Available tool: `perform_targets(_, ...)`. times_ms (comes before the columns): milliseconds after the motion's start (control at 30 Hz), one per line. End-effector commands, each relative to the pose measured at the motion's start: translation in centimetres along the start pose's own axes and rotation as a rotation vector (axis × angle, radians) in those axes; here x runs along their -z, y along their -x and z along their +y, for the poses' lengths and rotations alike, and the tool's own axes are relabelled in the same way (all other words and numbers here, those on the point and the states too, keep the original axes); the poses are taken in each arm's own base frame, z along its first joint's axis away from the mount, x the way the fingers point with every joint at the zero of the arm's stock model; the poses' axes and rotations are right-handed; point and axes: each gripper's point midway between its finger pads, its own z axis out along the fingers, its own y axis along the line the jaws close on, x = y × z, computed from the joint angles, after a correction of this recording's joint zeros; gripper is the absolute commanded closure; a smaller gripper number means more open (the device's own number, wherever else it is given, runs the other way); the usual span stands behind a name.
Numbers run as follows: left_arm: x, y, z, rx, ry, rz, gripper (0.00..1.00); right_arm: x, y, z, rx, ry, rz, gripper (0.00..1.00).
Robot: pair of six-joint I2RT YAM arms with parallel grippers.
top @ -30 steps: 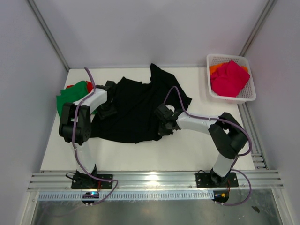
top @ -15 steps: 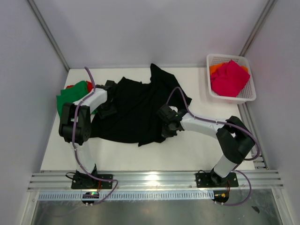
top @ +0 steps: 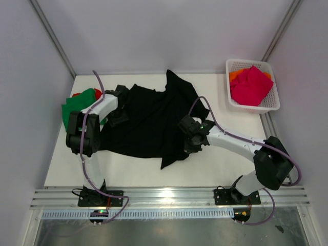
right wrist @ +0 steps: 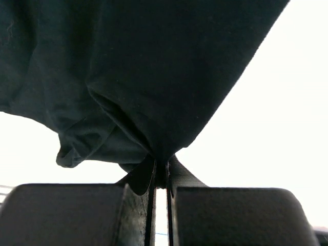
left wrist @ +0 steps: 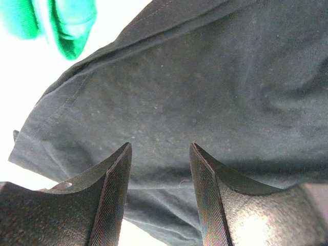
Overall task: Fold and stack the t-shirts
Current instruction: Flatten out the tshirt
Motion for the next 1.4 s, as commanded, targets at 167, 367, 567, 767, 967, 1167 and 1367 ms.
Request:
perform_targets(167,0.1,1.0,-1.2,0.001,-0.029,-0.012,0.49,4.0,-1.9,-4.0,-0.033,-0.121,0.009,0.97)
perform_targets(367,0.2,1.1,-1.3,0.006,-0.030,-0.011,0.49,4.2,-4.0,-5.3,-0.084,-0.132,0.050,0.97)
perform_targets(567,0.5,1.3,-1.3,0.008,-0.035,-0.014,0.49,4.0,-4.4,-5.9,-0.101,-0.146,0.044,0.97)
perform_targets(767,0.7,1.0,-0.8,0.007,-0.026,-0.011,0.49,4.2,-3.1,-5.4,-0.099,-0.158,0.014,0.39)
perform_targets(967,2.1,1.3,0.2,0.002,-0.012,-0.032,0.49,4.9,-2.2,-5.5,-0.111,-0.152,-0.040,0.37)
perform_targets(1167,2.9,1.7,0.2,0.004,-0.014,-0.039,0.49,5.0,-2.3,-3.5,-0.104,-0.040,-0.021,0.37)
perform_targets(1367,3.1,1.7,-0.3,0.009,-0.024,-0.040,0.49,4.8,-3.0,0.7,-0.018,0.191,0.041,0.37)
